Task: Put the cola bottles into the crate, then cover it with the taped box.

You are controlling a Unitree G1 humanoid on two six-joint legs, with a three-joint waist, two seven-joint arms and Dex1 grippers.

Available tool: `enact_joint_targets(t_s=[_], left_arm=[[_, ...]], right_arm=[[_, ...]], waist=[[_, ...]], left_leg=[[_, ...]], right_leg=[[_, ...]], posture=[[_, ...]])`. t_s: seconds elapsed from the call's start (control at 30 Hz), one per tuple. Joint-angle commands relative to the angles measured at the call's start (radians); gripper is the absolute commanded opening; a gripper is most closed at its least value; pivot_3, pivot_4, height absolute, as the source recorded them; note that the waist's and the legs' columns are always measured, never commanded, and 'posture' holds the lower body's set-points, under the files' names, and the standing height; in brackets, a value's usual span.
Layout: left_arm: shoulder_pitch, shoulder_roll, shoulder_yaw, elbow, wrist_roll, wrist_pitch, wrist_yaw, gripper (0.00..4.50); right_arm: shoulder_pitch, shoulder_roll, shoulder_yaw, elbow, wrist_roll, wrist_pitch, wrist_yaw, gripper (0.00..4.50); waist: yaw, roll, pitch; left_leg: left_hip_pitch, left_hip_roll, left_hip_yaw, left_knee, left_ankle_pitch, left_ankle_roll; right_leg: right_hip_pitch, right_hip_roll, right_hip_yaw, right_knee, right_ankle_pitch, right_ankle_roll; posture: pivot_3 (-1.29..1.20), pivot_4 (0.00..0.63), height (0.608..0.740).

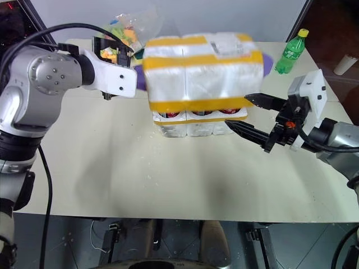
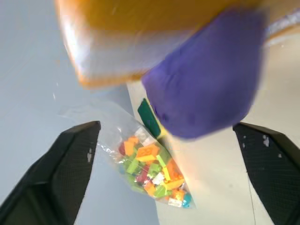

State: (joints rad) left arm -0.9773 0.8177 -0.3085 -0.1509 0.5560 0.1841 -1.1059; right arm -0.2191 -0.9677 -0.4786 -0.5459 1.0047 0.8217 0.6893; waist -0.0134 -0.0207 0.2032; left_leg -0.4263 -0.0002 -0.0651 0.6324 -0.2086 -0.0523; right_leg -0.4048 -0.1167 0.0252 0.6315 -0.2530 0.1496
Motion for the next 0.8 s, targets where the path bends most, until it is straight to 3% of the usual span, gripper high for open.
enact_joint_targets(t_s=[0.03, 0.13, 0.27, 0.37, 0.47, 0.6, 0.8], left_arm=[[0.016, -0.012, 0.061, -0.08, -0.044, 0.083, -0.023, 4.44], [0.074, 0.003, 0.133, -0.146, -0.131, 0.2, -0.077, 4.44], [0.19, 0.031, 0.269, -0.235, -0.317, 0.482, -0.187, 4.44], [0.206, -0.006, 0.447, -0.237, -0.608, 0.757, -0.301, 4.44], [0.231, 0.053, 0.602, -0.139, -0.873, 0.848, -0.468, 4.44], [0.223, 0.164, 0.573, 0.034, -1.006, 0.866, -0.508, 4.44], [0.208, 0.192, 0.439, 0.159, -1.015, 0.722, -0.492, 4.44]], right_arm=[[-0.015, -0.004, -0.02, -0.016, 0.015, -0.013, -0.001, 4.5], [-0.013, -0.017, -0.033, -0.011, 0.019, -0.003, 0.004, 4.5], [0.011, -0.05, -0.059, -0.009, 0.006, 0.009, 0.027, 4.5], [0.056, -0.082, -0.094, 0.007, -0.014, 0.015, 0.072, 4.5], [0.108, -0.124, -0.104, 0.048, -0.077, -0.009, 0.145, 4.5], [0.139, -0.162, -0.089, 0.135, -0.159, -0.052, 0.222, 4.5], [0.097, -0.168, -0.078, 0.238, -0.191, -0.047, 0.254, 4.5]], waist=[[0.0, 0.0, 0.0], [-0.002, 0.0, 0.0], [-0.007, 0.001, 0.0], [0.003, 0.0, 0.0], [-0.001, 0.0, 0.0], [-0.005, 0.001, 0.0], [-0.001, 0.001, 0.0]], left_leg=[[0.0, 0.0, 0.0, 0.0, 0.0, 0.0], [0.0, 0.0, 0.0, 0.0, 0.0, 0.0], [0.001, 0.0, 0.0, -0.001, 0.0, 0.0], [0.0, 0.0, -0.001, 0.0, 0.0, 0.0], [0.0, 0.0, -0.001, 0.001, 0.0, 0.0], [0.003, 0.0, -0.001, 0.0, 0.0, 0.0], [0.003, 0.0, 0.0, 0.0, 0.0, 0.0]], right_leg=[[0.0, 0.0, 0.0, 0.0, 0.0, 0.0], [0.0, 0.0, 0.0, 0.0, 0.0, 0.0], [0.0, 0.0, 0.0, 0.001, 0.0, 0.0], [0.0, 0.001, 0.0, 0.001, 0.0, 0.0], [0.001, 0.0, -0.001, 0.0, 0.0, 0.0], [0.001, 0.0, 0.0, 0.001, -0.001, -0.001], [0.002, 0.0, 0.0, 0.0, -0.001, -0.002]], posture=[[0.0, 0.15, 0.739], [0.0, 0.15, 0.739], [0.0, 0.15, 0.739], [0.0, 0.15, 0.739], [0.0, 0.15, 0.739], [0.0, 0.15, 0.739], [0.0, 0.15, 0.739]])
